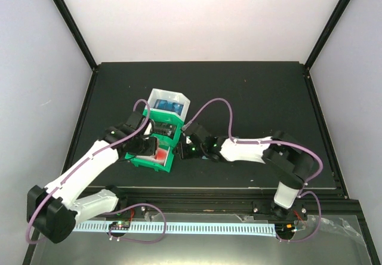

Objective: Put the credit cards into the card holder
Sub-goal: Pick up the credit card from the storage box, then insert the credit card into the card holder.

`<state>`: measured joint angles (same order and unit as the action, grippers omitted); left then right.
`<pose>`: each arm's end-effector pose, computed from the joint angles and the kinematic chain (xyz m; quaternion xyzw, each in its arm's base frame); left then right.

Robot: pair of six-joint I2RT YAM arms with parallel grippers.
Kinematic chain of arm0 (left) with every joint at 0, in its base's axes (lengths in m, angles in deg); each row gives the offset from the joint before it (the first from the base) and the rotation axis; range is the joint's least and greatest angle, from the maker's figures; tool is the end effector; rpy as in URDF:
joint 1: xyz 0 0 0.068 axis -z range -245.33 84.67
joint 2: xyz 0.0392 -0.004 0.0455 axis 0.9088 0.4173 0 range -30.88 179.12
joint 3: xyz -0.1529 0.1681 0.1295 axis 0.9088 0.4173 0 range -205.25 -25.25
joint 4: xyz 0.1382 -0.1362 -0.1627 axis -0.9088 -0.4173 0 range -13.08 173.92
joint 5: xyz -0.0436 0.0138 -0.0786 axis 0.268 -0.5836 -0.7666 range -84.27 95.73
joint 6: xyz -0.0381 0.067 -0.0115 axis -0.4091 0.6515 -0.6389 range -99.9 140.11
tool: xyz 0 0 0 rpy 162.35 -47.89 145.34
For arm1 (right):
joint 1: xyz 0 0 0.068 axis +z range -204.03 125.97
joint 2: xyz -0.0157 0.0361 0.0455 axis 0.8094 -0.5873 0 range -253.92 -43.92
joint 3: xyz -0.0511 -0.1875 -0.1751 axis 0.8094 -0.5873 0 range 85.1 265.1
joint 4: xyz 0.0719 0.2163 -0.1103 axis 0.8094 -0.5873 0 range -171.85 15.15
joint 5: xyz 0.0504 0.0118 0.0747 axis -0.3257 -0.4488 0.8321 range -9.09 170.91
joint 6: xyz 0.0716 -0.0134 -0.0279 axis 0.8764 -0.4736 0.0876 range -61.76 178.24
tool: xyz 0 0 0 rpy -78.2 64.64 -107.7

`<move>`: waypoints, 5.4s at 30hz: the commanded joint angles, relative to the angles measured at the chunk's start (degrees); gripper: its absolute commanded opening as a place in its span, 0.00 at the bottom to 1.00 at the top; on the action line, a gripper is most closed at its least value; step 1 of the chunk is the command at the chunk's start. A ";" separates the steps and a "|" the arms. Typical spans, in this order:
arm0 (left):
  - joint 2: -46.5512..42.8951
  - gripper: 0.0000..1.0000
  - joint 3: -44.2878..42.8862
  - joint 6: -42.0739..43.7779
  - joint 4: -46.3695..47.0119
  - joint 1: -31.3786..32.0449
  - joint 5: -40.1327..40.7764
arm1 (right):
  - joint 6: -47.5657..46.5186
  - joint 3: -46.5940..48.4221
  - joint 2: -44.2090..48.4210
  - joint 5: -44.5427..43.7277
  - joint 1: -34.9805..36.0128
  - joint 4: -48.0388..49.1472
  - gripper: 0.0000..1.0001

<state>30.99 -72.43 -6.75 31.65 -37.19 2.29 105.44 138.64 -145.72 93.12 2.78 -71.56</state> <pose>0.1742 -0.0977 0.2049 0.0170 0.9793 -0.1183 0.1635 0.1918 0.3191 0.1259 -0.1176 0.9119 0.3606 0.1570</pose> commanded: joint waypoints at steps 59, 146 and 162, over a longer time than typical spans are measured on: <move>-19.64 0.87 11.07 -7.11 34.79 5.96 -29.54 | -0.77 -15.87 51.43 -10.04 -10.53 -18.42 0.01; 42.92 0.23 -9.34 -5.68 37.58 21.43 -1.03 | 4.28 -33.32 14.61 20.00 -33.88 17.06 0.01; 43.03 0.22 -9.25 -5.68 37.53 21.62 -0.99 | 5.42 -33.28 12.51 20.36 -31.75 19.08 0.01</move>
<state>72.03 -81.02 -12.89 71.04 -16.43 1.98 111.32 106.00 -131.95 113.27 -29.89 -50.23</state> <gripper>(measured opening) 0.224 0.015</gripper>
